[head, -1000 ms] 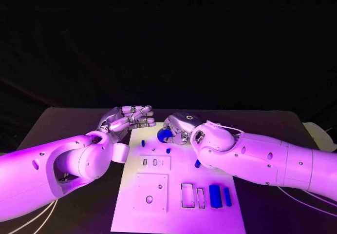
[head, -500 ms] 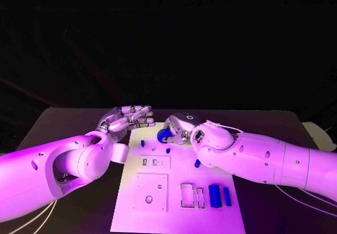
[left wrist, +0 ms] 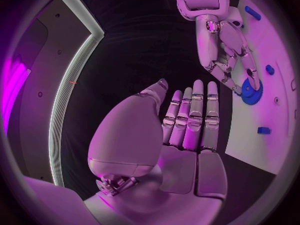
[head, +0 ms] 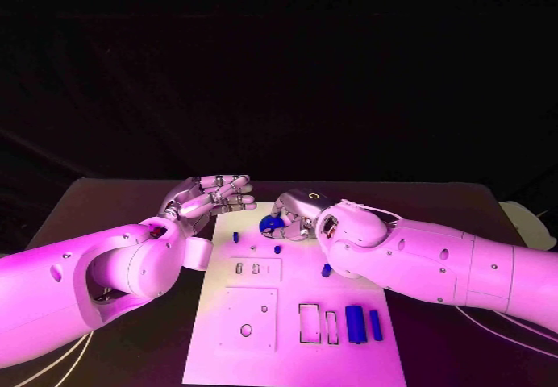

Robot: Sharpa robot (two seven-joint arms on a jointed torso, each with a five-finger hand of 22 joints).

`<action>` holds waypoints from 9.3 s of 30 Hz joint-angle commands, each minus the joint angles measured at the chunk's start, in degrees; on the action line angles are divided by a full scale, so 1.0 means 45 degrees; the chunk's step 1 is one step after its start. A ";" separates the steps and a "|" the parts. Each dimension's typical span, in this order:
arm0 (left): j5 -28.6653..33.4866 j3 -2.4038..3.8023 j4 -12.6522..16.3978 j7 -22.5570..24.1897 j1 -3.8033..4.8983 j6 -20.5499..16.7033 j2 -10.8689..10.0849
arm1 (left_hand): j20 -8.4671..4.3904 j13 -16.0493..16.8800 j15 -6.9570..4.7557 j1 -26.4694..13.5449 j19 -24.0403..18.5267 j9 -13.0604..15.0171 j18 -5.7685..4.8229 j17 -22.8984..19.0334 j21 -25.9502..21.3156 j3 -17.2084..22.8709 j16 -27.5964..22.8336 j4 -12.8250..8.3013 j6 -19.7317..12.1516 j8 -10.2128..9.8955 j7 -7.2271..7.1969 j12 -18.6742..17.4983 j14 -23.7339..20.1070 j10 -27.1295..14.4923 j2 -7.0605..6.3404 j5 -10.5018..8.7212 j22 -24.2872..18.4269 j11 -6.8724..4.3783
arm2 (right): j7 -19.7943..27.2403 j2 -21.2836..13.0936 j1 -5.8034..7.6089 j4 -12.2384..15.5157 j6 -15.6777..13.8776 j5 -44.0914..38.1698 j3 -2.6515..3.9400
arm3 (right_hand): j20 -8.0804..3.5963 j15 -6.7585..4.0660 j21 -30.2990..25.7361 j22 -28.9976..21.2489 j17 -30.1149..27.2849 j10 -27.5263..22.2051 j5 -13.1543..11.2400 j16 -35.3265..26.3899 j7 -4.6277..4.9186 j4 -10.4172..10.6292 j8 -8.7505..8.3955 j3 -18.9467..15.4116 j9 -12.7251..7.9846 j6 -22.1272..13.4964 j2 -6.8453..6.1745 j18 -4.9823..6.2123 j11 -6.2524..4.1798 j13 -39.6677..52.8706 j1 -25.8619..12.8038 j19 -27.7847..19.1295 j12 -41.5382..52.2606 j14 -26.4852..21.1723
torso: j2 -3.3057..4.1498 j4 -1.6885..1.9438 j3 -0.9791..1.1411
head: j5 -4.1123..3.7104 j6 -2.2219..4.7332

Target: Assemble the parts on the task board

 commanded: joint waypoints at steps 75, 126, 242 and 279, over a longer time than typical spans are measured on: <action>0.0004 0.0000 -0.0606 -0.0016 0.0017 0.0369 0.0214 | 0.0090 -0.0013 0.0070 0.0037 -0.0040 -0.0006 0.0169 0.0029 -0.0095 0.0060 -0.0132 -0.0123 0.0033 -0.0088 0.0028 -0.0125 0.0010 0.0007 0.0025 -0.0072 -0.0034 0.0043 | 0.2984 -0.5200 -0.0364 0.0779 0.0346 0.4273 0.0072 | 0.0053 0.0114 -0.0364 0.1193 0.2601 0.0027 -0.0174 -0.0028 0.0104 -0.2302 -0.0864 0.0408 0.0088 0.0273 -0.0285 -0.0045 0.0026 0.0756 0.3029 -0.0149 -0.0062 0.1146 | -0.0363 -0.0342 0.0185 | -0.0229 -0.0320; 0.0004 0.0000 -0.0644 -0.0027 0.0018 0.0326 0.0222 | 0.0093 -0.0011 0.0068 0.0075 -0.0039 -0.0003 0.0172 0.0042 -0.0105 0.0086 -0.0163 -0.0162 0.0045 -0.0104 0.0028 -0.0148 0.0022 0.0020 0.0034 -0.0070 -0.0048 0.0042 | 0.2990 -0.4873 -0.0418 0.0759 -0.0682 0.4161 0.0076 | -0.0314 -0.0319 -0.0084 0.1584 0.2827 0.0459 -0.0895 0.0068 -0.0492 -0.2629 -0.0199 0.1480 0.0419 0.1800 0.0892 -0.0135 -0.0496 0.1191 0.3408 0.0140 0.0341 0.1204 | -0.0369 -0.0342 0.0217 | -0.0284 -0.0473; 0.0006 -0.0007 -0.1259 -0.0176 0.0016 0.0449 0.0623 | 0.0094 -0.0005 0.0060 0.0110 -0.0024 0.0004 0.0174 0.0073 -0.0116 0.0144 -0.0222 -0.0204 0.0099 -0.0122 0.0018 -0.0180 0.0056 0.0082 0.0078 -0.0072 -0.0072 0.0031 | -0.0556 -0.0789 -0.1260 0.2846 -0.0743 -0.0380 -0.0215 | 0.0002 0.0092 -0.0824 0.1156 0.2527 -0.0400 -0.0966 -0.0081 0.0073 -0.1120 -0.0886 -0.0794 0.0143 0.0113 -0.0460 0.0023 0.0020 0.0395 0.1279 -0.0254 -0.0501 0.1130 | -0.0551 -0.0238 0.0141 | 0.0661 -0.1119; -1.3357 -0.0035 -0.3000 -1.1679 0.0717 0.6210 0.1739 | -0.2723 1.2992 -0.2380 -0.3127 0.3672 0.4161 -0.0138 1.6108 0.9620 -0.3018 1.6751 0.1492 0.1095 0.4554 -0.2022 1.3721 0.5159 0.3805 0.0444 -0.0099 0.6867 -0.2271 | 0.3774 -0.6228 0.0823 0.3864 -0.1628 0.8875 0.0003 | -0.0094 -0.0049 -0.1973 0.0379 0.1611 -0.0644 0.0253 -0.0596 -0.0098 -0.0975 -0.0030 -0.1547 0.0139 0.0397 0.0387 0.0277 -0.0138 0.0086 0.2411 -0.0870 -0.0727 0.0897 | -0.1221 -0.0314 0.0221 | 0.0699 -0.1443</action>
